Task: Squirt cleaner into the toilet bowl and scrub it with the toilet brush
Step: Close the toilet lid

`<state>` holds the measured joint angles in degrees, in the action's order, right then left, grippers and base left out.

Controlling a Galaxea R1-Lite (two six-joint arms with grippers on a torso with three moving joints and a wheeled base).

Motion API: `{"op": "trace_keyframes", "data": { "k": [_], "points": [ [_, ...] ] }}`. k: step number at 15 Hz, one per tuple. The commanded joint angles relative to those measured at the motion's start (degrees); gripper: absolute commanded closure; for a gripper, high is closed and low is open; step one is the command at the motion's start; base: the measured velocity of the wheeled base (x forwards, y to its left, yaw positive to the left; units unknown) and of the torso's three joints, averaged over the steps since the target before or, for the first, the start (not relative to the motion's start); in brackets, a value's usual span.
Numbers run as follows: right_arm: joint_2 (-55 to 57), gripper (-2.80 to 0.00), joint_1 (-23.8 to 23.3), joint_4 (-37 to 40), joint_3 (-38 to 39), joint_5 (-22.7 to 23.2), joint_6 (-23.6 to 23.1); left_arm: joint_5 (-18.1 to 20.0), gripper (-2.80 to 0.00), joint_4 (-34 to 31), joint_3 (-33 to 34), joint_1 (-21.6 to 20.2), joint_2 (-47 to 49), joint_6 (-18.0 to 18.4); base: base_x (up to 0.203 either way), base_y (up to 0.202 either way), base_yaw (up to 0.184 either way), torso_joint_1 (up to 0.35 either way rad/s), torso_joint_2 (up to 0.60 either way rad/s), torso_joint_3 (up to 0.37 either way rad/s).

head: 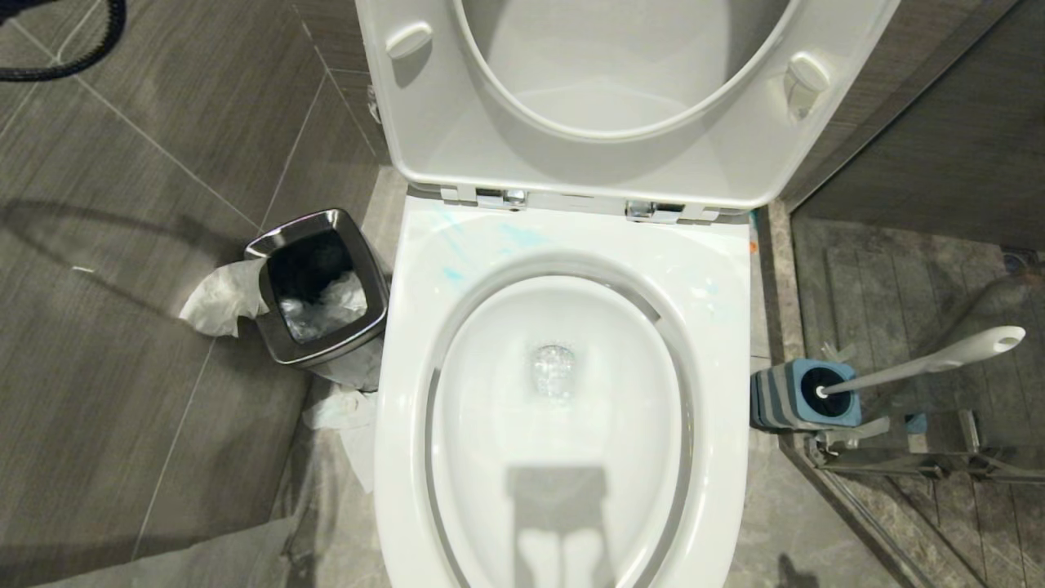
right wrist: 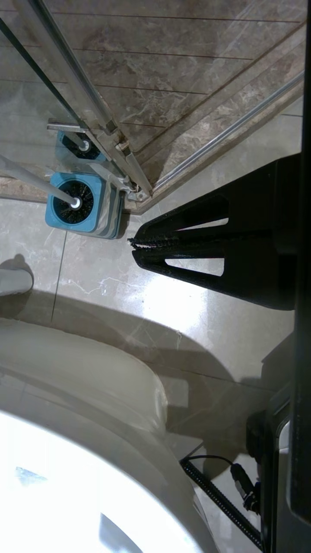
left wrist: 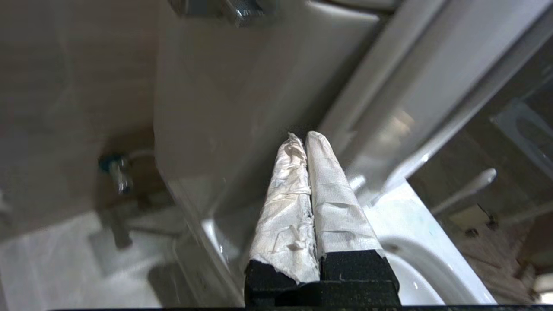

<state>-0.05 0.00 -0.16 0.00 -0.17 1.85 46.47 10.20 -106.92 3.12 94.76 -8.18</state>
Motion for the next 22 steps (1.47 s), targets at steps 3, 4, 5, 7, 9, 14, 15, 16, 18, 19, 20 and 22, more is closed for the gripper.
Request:
{"op": "trace_keyframes", "data": {
  "k": [3,4,5,7,9,14,15,16,18,19,20,22],
  "points": [
    [0.05,0.0,0.0,-0.02,0.0,-0.01,-0.01,-0.06,0.0,13.36,-1.51,3.08,7.88,-4.99,0.0,0.0,0.0,0.0,0.0,0.0],
    [0.05,0.0,0.0,-0.02,0.0,-0.01,-0.01,-0.06,0.0,13.65,-1.99,3.31,8.35,-4.83,0.0,0.0,0.0,0.0,0.0,0.0],
    [0.05,0.0,0.0,-0.02,0.0,-0.01,-0.01,-0.06,0.0,14.51,-2.25,3.46,8.7,-4.98,0.0,0.0,0.0,0.0,0.0,0.0],
    [0.05,0.0,0.0,-0.02,0.0,-0.01,-0.01,-0.06,0.0,15.91,-3.6,3.47,9.82,-5.25,0.0,0.0,0.0,-0.001,0.01,0.001],
    [0.05,0.0,0.0,-0.02,0.0,-0.01,-0.01,-0.09,0.0,16.11,-4.35,3.57,10.36,-5.2,0.0,0.0,0.0,0.0,0.0,0.0],
    [0.05,0.0,0.0,-0.02,0.0,-0.01,-0.01,-0.15,0.0,16.49,-4.34,4.89,10.36,-5.18,0.0,0.0,0.0,0.0,0.0,0.0],
    [0.05,0.0,0.0,-0.02,0.0,-0.01,-0.01,-0.21,0.0,17.02,-4.31,5.56,10.45,-5.26,0.0,0.0,0.0,0.0,0.0,0.0],
    [0.05,0.0,0.0,-0.02,0.0,-0.01,-0.01,-0.27,0.0,17.14,-4.34,6.08,10.62,-5.26,0.0,0.0,0.0,0.0,0.0,0.0],
    [0.05,0.0,0.0,-0.02,0.0,-0.01,-0.01,-0.56,0.0,17.22,-4.35,7.04,10.76,-5.18,0.0,0.0,0.0,0.0,0.0,0.0],
    [0.05,0.0,0.0,-0.02,-0.06,-0.01,-0.01,-0.76,0.0,17.23,-4.35,7.43,11.05,-5.02,0.0,0.0,0.0,0.0,0.0,0.0],
    [0.05,0.0,0.0,-0.02,0.0,-0.01,-0.01,-1.29,0.0,17.57,-4.35,7.69,11.15,-4.99,0.0,0.0,0.0,0.0,0.0,0.0],
    [0.05,0.0,0.0,-0.02,0.0,-0.01,-0.01,-1.72,0.0,18.78,-4.35,7.77,11.85,-5.09,0.0,0.0,0.0,0.0,0.0,0.0]
  ]
}}
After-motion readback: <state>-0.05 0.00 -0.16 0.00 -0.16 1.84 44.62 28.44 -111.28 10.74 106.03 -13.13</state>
